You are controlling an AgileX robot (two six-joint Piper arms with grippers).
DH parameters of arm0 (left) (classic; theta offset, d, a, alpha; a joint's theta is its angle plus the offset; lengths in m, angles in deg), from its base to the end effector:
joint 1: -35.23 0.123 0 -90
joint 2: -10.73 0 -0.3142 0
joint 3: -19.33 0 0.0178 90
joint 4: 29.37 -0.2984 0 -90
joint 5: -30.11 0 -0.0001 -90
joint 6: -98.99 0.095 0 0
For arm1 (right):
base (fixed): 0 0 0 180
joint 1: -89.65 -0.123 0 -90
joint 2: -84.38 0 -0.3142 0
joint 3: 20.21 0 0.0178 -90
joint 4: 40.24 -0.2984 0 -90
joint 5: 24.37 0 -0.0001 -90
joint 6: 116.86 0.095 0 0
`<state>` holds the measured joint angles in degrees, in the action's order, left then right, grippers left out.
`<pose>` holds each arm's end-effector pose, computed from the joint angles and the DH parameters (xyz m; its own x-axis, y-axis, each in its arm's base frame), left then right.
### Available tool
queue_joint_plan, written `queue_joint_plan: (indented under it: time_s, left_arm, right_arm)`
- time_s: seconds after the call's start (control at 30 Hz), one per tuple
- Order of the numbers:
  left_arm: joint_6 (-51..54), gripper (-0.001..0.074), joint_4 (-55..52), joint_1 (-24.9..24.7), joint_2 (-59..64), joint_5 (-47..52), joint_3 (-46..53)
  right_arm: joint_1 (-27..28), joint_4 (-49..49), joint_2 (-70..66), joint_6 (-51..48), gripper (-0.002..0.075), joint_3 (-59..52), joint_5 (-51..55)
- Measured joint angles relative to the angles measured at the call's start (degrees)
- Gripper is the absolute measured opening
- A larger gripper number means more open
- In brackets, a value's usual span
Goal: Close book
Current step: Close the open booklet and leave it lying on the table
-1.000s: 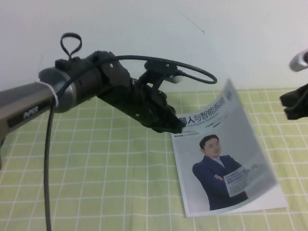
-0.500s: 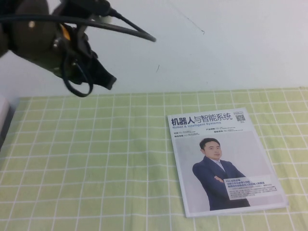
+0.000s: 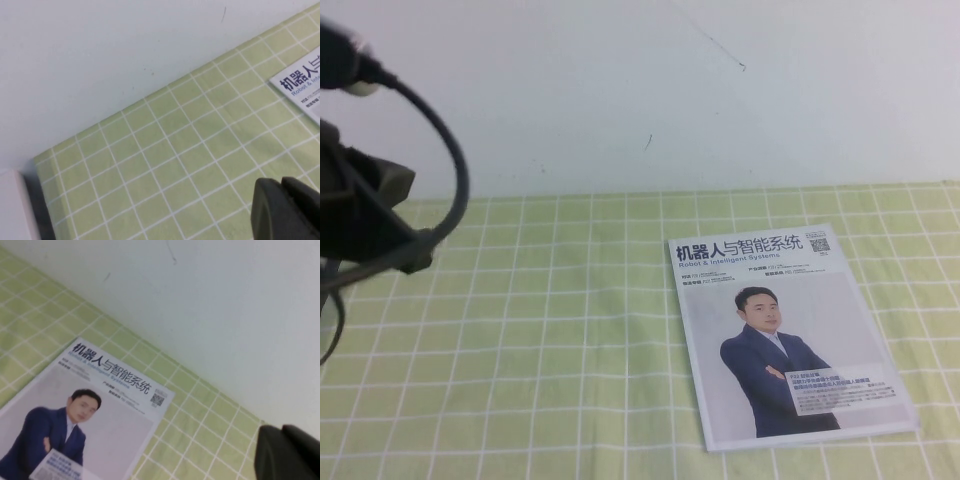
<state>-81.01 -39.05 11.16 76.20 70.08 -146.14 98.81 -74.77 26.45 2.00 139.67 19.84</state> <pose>0.2255 -0.0895 0.4315 -0.4053 0.3222 -0.8555 0.3754 0.9120 0.1656 0.2027 0.0054 0.4291 -0.2490 -0.4920 -0.8342 -0.4201 0.8310 -0.3647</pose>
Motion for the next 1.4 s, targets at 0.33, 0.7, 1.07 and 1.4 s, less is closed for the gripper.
queue_joint_plan:
  time_s: [0.33,0.7,1.07,1.4]
  left_arm:
    - [-2.7,-0.0002,-5.0,0.0,-12.2,-9.9,12.6]
    - [-8.5,-0.0002,-6.2,0.0,-16.8,-23.9,24.9]
    - [-9.3,-0.0002,-6.9,0.0,-16.8,-48.7,45.2]
    - [-9.5,-0.0002,-6.9,0.0,-16.8,-49.8,50.2]
  right_arm:
    - [-8.1,30.4,12.0,21.2,-0.0003,-3.5,11.1]
    - [-8.1,30.9,35.1,30.8,-0.0003,-26.3,4.6]
    - [-8.1,24.8,45.3,31.2,-0.0003,-37.2,-3.3]
    - [-8.1,24.5,45.3,31.2,-0.0003,-37.3,-3.6]
